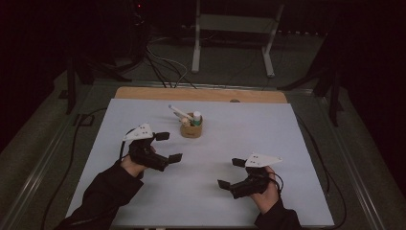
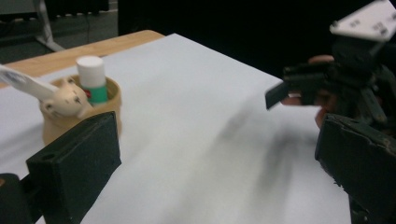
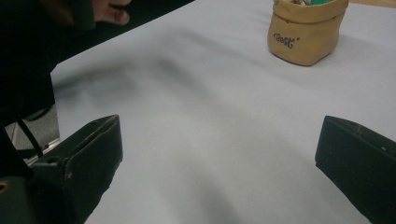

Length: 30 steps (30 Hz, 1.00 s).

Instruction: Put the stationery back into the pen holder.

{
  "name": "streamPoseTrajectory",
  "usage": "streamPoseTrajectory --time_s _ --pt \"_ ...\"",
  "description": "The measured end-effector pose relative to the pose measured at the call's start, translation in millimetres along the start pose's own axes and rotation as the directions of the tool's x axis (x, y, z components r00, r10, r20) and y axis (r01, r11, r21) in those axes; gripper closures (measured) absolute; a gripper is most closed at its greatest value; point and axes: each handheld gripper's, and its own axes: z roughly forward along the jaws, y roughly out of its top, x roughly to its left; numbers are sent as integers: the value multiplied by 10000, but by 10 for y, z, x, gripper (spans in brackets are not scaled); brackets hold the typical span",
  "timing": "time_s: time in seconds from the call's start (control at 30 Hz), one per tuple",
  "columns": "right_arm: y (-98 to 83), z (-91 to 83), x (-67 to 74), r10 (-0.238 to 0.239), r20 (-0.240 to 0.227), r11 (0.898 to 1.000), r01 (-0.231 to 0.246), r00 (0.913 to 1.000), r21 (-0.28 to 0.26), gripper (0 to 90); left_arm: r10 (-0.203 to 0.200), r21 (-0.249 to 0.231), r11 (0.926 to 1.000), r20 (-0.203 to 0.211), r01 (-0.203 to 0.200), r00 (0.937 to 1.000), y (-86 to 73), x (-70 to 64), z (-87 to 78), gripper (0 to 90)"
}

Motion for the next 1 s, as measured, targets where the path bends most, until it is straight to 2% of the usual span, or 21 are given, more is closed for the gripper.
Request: streamPoseTrajectory --time_s 0.23,0.4,0.53,0.63,1.0 --pt "-1 -5 -2 16 0 10000 -16 10000 -16 7 -82 143 9999 21 82 10000 -258 -73 -45 8" --pt "-1 -2 -2 5 -12 10000 -5 10000 5 7 139 385 9992 -10 -138 9999 -405 -138 -72 8" --pt "-2 -8 -4 10 7 10000 -10 10000 -14 7 99 609 9981 -46 -96 9999 -523 -152 -104 8" --pt "-2 -11 -3 9 12 10000 -9 10000 -30 7 112 737 9972 -181 -99 9998 -600 -150 -142 8" --pt "-7 -17 -13 -33 69 10000 33 10000 -18 7 -137 707 9973 -645 182 9978 -822 -116 -266 8"
